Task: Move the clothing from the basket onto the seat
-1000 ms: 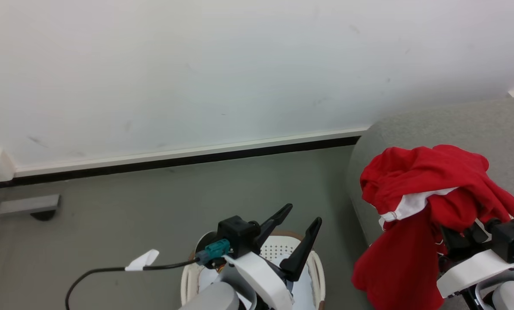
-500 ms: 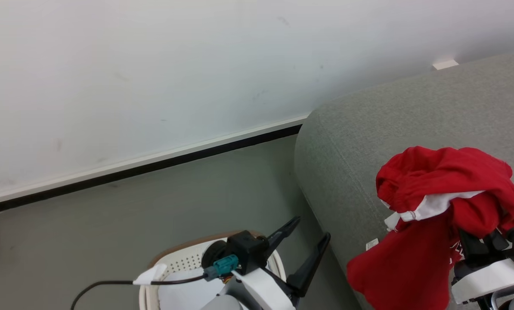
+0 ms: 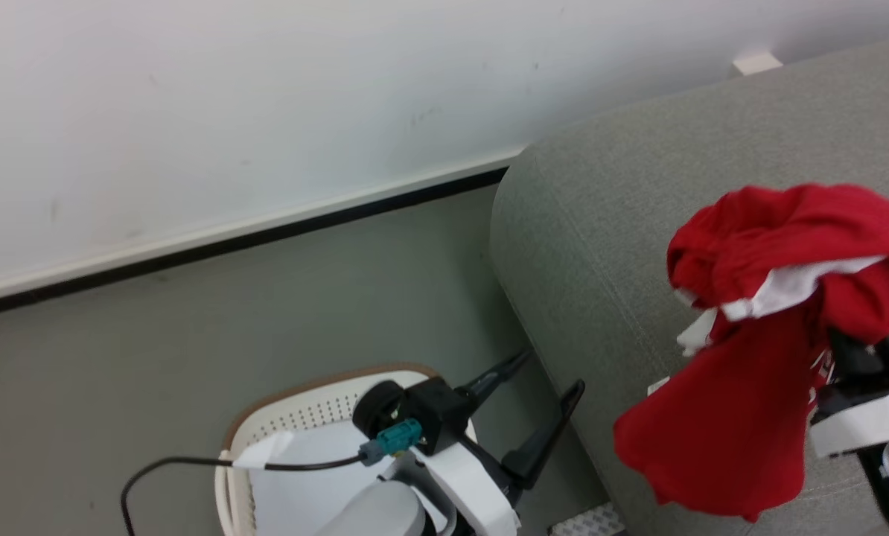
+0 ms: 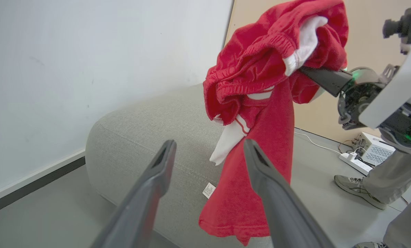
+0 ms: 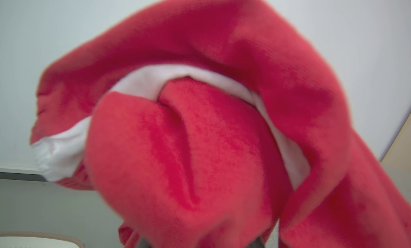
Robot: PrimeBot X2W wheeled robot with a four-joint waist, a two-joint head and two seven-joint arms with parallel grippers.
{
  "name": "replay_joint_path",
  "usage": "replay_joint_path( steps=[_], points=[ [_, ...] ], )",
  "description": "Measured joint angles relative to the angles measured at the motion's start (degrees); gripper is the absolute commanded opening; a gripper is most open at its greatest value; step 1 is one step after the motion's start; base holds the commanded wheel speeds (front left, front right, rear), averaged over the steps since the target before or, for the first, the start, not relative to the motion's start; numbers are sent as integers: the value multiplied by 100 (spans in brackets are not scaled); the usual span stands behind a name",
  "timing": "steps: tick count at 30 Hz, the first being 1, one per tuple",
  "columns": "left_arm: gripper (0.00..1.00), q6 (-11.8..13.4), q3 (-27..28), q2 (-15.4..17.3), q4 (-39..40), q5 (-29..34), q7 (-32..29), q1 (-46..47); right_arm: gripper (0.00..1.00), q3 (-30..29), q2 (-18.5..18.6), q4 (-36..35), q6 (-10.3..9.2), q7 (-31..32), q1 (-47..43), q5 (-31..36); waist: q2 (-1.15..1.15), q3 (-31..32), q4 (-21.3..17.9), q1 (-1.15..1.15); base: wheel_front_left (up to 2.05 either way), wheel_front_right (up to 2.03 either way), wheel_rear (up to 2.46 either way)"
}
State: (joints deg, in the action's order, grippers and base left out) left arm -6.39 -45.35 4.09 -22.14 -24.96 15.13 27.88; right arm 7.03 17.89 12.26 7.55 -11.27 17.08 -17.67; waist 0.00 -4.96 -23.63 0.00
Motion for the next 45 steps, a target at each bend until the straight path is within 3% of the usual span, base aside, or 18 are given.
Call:
replay_joint_path(
  steps=[6,14,21,26,30,33,38,44,45],
  points=[
    [100,-43,-118,319,261,231,-47,570,0,-572,205,-249,0,74,810,47,0,-770,145,1,0,0,0],
    [100,-68,-87,739,740,280,-253,1048,0,-1386,924,-633,1,549,1940,-60,0,-1864,481,2,0,0,0],
    [100,-64,18,1117,1191,359,-458,1274,0,-2061,1699,-365,1,837,2809,-403,0,-2767,783,2,0,0,0],
    [100,-54,23,1223,1432,406,-513,1391,0,-2466,1903,69,1,793,3267,-465,0,-3356,1020,2,0,0,0],
    [100,-13,43,1228,1490,419,-490,1448,0,-2504,1908,633,1,805,3326,-263,0,-3679,1249,2,0,0,0],
    [100,-4,48,1218,1466,419,-434,1448,0,-2401,1711,1101,1,878,3301,-145,0,-3793,1411,2,0,0,0],
    [100,13,41,1161,1330,369,-346,1443,0,-2483,1483,2112,1,1518,3082,177,0,-3719,1526,1,0,0,0],
    [100,36,35,1104,1136,305,-296,1412,0,-2374,1392,2669,1,2246,2849,163,0,-3501,1571,1,0,0,0],
    [100,37,31,1088,1103,285,-291,1405,19,-2337,1408,2698,1,2316,2833,163,0,-3458,1571,1,0,0,0]
  ],
)
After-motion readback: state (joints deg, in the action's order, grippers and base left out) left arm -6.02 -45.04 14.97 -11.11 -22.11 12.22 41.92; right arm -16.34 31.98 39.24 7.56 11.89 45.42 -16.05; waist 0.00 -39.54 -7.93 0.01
